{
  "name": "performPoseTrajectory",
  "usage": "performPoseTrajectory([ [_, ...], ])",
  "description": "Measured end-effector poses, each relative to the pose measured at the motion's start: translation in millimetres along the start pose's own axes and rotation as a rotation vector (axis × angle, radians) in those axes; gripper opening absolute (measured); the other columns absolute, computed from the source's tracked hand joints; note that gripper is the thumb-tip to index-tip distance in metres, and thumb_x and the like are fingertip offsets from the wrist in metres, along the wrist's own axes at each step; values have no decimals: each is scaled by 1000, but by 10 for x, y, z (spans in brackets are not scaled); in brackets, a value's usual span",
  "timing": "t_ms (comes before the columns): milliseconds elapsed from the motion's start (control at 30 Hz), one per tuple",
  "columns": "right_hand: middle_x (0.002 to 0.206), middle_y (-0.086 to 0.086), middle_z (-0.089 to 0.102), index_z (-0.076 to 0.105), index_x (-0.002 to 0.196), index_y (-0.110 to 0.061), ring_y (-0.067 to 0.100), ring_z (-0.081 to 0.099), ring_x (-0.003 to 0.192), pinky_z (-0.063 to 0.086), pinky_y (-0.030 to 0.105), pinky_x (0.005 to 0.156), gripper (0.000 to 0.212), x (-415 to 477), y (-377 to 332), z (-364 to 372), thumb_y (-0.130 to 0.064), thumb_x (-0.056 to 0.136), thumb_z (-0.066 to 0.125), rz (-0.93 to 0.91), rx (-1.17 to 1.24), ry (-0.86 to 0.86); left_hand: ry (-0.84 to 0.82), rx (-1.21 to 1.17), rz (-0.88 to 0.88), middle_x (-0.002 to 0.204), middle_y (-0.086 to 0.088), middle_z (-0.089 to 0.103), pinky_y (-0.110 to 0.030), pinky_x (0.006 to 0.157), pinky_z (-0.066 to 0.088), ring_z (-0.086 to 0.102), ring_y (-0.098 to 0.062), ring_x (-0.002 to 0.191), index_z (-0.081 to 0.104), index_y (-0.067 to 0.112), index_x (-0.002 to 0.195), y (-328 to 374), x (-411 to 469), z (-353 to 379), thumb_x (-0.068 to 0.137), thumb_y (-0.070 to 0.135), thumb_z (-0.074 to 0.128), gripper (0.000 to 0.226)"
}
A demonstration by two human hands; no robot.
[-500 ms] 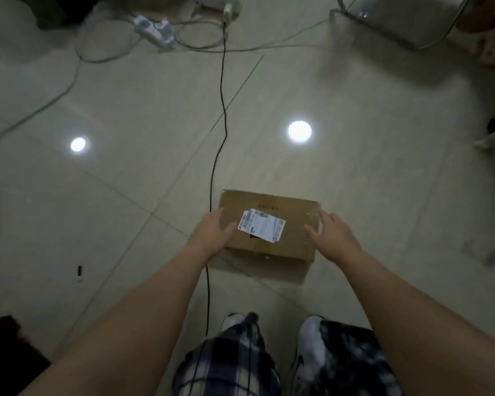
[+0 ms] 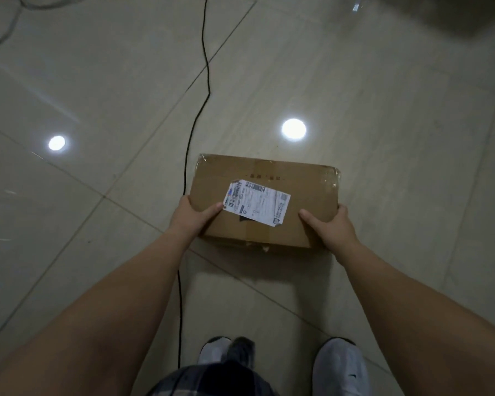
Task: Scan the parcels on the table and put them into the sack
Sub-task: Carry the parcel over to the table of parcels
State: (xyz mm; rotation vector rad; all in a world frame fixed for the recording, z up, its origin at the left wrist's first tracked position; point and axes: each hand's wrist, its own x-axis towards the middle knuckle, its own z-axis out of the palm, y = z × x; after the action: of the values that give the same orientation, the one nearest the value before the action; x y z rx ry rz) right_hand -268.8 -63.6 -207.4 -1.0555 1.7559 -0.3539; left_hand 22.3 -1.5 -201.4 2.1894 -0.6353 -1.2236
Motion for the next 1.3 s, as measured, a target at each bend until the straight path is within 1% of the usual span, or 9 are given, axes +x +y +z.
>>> performPoseTrajectory([
  [167,133,5,54,33,140,-16,23,55,113,47,43,99,95,99,-296,43,-51,67,82,-55,24,23,75,-5,21,126,-9,57,-44,96,50,57,-26,110,42,9,131,87,25,-40,70,50,80,83],
  [233,134,4,54,33,141,-16,23,55,114,47,38,96,95,94,-510,25,-52,68,81,-92,-9,27,99,-19,23,126,-9,58,-44,95,50,58,-26,109,43,10,130,182,4,-141,70,52,79,82],
  [300,134,4,53,31,142,-16,23,54,115,47,35,94,96,-5,-770,-43,-53,69,79,-117,-39,31,125,-36,27,124,-8,59,-44,95,50,59,-25,108,45,10,127,322,-100,-281,69,53,79,80],
  [400,134,4,53,32,141,-14,25,54,118,47,38,96,95,-322,-1169,-257,-56,69,78,-120,-88,37,143,-28,24,120,-7,60,-44,93,51,60,-24,106,48,12,122,652,-422,-567,68,54,80,76],
  [567,130,5,56,34,137,-13,24,56,112,46,33,86,92,-1123,-1977,-802,-58,69,77,-118,-87,54,128,-48,32,114,-2,58,-46,91,52,60,-24,106,46,17,117,1510,-1200,-1150,69,53,80,70],
  [767,128,3,54,34,138,-14,17,52,102,47,34,86,93,-2373,-3265,-1715,-61,69,75,-153,-71,39,157,-24,68,119,-6,59,-40,92,51,59,-22,103,46,12,121,2841,-2458,-2021,69,53,79,74],
  [1000,130,3,53,33,138,-16,17,51,101,47,35,84,91,-3756,-4524,-2688,-61,70,74,-181,-37,32,152,-16,139,115,-2,57,-38,91,51,58,-22,102,44,12,126,4183,-3845,-2974,69,55,78,79],
  [1167,132,4,51,31,139,-17,20,52,106,48,37,86,93,-4108,-5061,-2993,-62,70,73,-258,-19,66,212,-17,216,106,2,53,-31,85,47,54,-19,95,45,11,124,4686,-4199,-3300,70,55,77,77],
  [1300,134,4,50,30,141,-17,20,50,105,46,35,83,93,-4069,-5381,-3027,-61,70,73,-296,10,98,199,-55,259,109,1,54,-35,88,49,56,-20,99,44,10,125,4988,-4122,-3432,70,54,77,78],
])
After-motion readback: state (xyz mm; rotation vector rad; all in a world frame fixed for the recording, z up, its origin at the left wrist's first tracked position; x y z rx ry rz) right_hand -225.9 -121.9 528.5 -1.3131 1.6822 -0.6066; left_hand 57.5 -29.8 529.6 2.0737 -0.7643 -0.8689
